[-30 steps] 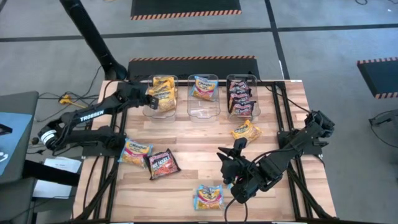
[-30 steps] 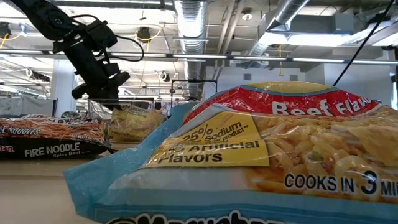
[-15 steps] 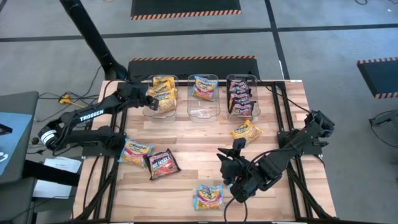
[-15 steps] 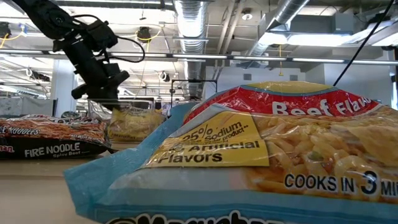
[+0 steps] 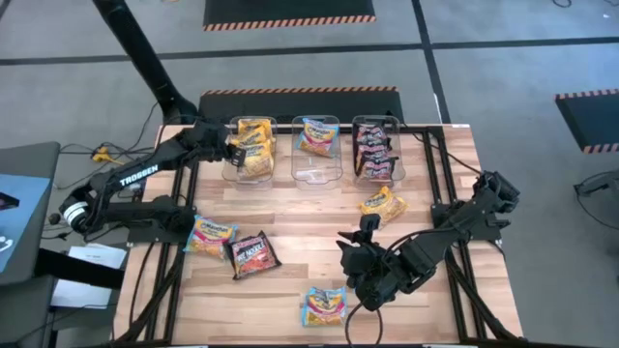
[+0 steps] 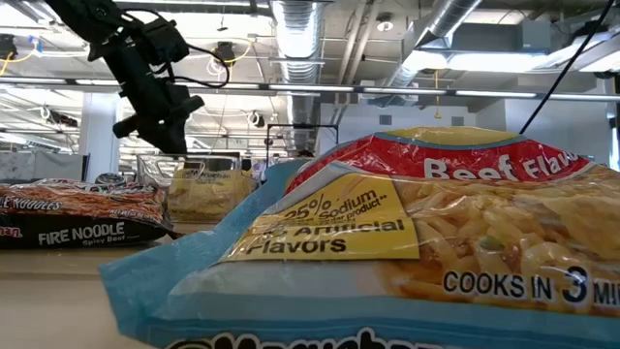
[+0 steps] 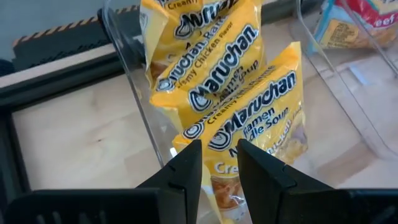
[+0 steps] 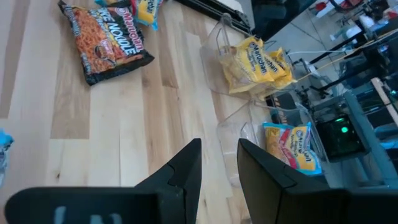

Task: Sort Maruchan noodles
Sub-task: Put the blue noodle pack into the middle transparent bin

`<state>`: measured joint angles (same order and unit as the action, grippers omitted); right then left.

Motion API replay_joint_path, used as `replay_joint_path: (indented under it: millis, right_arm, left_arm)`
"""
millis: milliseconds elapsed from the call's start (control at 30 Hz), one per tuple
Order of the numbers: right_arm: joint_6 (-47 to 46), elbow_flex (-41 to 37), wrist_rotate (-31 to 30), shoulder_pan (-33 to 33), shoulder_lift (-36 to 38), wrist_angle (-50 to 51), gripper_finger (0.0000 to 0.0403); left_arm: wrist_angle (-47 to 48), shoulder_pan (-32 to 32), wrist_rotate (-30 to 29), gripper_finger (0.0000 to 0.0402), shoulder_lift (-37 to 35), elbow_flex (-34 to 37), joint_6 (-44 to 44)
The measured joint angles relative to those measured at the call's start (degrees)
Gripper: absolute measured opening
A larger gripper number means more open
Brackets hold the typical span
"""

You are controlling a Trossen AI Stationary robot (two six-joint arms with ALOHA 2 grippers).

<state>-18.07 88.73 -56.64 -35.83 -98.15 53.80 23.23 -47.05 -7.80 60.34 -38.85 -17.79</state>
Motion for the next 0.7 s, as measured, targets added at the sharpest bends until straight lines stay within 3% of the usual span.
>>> replay_joint_path:
  millis: [133, 267, 367, 700]
  right_arm:
    - [-2.0, 0.0, 1.92, 0.0, 0.0, 0.23, 0.0128]
    - [-4.13, 0.0, 7.95, 0.0, 0.0, 0.22, 0.0128]
    - [-7.62, 0.0, 14.77, 0.0, 0.0, 1.28, 0.0128]
    - [-22.27, 0.0, 37.77, -0.02, 0.0, 18.36, 0.0146]
  left_arm:
    - [2.62, 0.0, 7.35, 0.0089, 0.0, -1.2, -0.5]
    - [2.33, 0.74, 20.1, 0.0089, 0.02, -1.86, -1.88]
    - [1.72, 2.94, 25.07, 0.0089, 0.02, -1.86, -2.86]
    - [-0.98, 13.1, 22.05, 0.0089, 0.0, -1.86, -3.93]
